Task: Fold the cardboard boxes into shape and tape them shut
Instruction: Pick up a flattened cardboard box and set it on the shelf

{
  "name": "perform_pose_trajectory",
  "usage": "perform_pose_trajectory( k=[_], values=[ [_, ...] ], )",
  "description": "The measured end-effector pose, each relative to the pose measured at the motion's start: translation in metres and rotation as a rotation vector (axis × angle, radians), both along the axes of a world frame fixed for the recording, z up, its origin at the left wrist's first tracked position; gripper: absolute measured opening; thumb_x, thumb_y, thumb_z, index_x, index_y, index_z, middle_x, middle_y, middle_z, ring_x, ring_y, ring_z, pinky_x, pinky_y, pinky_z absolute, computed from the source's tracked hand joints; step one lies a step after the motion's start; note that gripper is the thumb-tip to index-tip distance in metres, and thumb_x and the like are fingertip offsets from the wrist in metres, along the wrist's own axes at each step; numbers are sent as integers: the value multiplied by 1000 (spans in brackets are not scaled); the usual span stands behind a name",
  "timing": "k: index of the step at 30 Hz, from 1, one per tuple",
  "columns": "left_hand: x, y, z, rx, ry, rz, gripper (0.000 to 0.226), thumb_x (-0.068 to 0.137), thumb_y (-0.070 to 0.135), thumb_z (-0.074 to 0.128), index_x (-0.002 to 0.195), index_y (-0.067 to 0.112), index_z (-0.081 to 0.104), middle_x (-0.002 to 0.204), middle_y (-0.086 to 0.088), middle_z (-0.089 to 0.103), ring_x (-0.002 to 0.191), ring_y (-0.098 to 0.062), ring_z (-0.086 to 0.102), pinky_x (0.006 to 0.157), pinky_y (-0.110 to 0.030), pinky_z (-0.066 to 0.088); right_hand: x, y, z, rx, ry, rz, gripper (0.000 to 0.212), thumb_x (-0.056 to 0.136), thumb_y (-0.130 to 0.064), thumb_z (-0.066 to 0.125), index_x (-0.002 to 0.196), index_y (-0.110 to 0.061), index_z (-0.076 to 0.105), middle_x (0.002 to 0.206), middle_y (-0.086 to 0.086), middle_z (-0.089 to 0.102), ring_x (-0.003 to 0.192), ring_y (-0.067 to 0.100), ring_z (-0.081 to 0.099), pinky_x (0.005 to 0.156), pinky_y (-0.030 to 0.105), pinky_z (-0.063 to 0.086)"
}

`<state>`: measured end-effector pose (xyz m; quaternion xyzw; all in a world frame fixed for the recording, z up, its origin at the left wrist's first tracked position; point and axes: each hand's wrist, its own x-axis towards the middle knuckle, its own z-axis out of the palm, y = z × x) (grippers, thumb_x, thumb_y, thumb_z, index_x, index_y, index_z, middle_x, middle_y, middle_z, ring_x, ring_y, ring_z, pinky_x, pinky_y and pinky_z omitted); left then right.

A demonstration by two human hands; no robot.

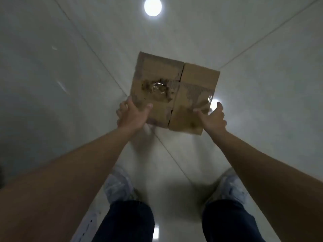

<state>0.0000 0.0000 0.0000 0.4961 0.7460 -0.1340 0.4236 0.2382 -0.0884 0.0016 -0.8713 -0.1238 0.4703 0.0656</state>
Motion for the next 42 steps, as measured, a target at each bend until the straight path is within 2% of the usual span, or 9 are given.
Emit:
perform_pose_trajectory(
  k=[4, 8, 12, 17, 24, 32, 37, 40, 42],
  values=[
    [12, 9, -57, 133, 50, 6, 108, 78, 70, 68, 158, 27, 9, 166, -5, 9, 153, -28, 8, 119, -59, 17, -5, 0, -51, 41, -72, -29, 112, 73, -63, 79, 157, -25, 14, 158, 8, 27, 142, 41, 28, 110, 57, 33],
    [11, 7, -75, 206, 103, 51, 113, 66, 60, 83, 154, 30, 18, 151, -11, 31, 137, -35, 31, 108, -54, 34, -6, -3, -69, 132, -143, -203, 100, 67, -56, 85, 145, -21, 33, 143, 5, 44, 133, 31, 43, 107, 49, 43],
    [4, -5, -45, 176, -50, 238, 105, 63, 44, 92, 144, 12, 33, 142, -11, 50, 130, -34, 50, 107, -45, 43, -1, -4, -43, 223, -84, -282, 65, 73, -45, 86, 121, -18, 51, 112, -3, 60, 110, 24, 62, 92, 40, 54],
    [4, 16, 46, 239, -148, 363, 89, 63, 38, 94, 128, 12, 39, 131, -9, 57, 117, -31, 58, 100, -43, 49, 4, 34, 49, 366, -132, -240, 64, 74, -45, 86, 121, -23, 49, 104, -13, 56, 99, 14, 57, 83, 31, 51],
    [17, 141, 242, 415, -298, 385, 85, 64, 38, 94, 125, 19, 38, 129, -1, 56, 117, -25, 58, 95, -36, 50, 20, 157, 247, 599, -156, -262, 60, 75, -39, 86, 118, -27, 46, 100, -23, 53, 88, -3, 55, 72, 17, 43],
    [-1, 301, 564, 598, -552, 311, 81, 67, 34, 93, 122, 28, 33, 118, 9, 53, 106, -15, 55, 83, -31, 44, 27, 309, 577, 830, -199, -218, 53, 76, -40, 85, 116, -26, 53, 101, -17, 59, 92, 1, 58, 69, 21, 48],
    [-24, 379, 765, 728, -609, 269, 99, 71, 38, 90, 146, 24, 27, 147, 0, 48, 129, -25, 51, 99, -42, 48, 11, 377, 775, 983, -194, -190, 57, 76, -37, 85, 121, -19, 56, 108, -7, 65, 98, 12, 63, 70, 24, 48],
    [-20, 407, 865, 827, -675, 227, 90, 74, 36, 88, 142, 26, 29, 126, 10, 46, 111, -15, 49, 80, -28, 46, 8, 396, 865, 1072, -185, -223, 58, 76, -37, 85, 120, -23, 50, 107, -10, 61, 95, 4, 59, 71, 23, 48],
    [-9, 420, 907, 862, -697, 212, 80, 76, 36, 87, 132, 27, 32, 116, 11, 46, 107, -15, 51, 83, -32, 49, 13, 403, 902, 1107, -201, -241, 61, 76, -39, 85, 122, -25, 47, 108, -11, 59, 90, -2, 54, 67, 20, 42]
  ],
)
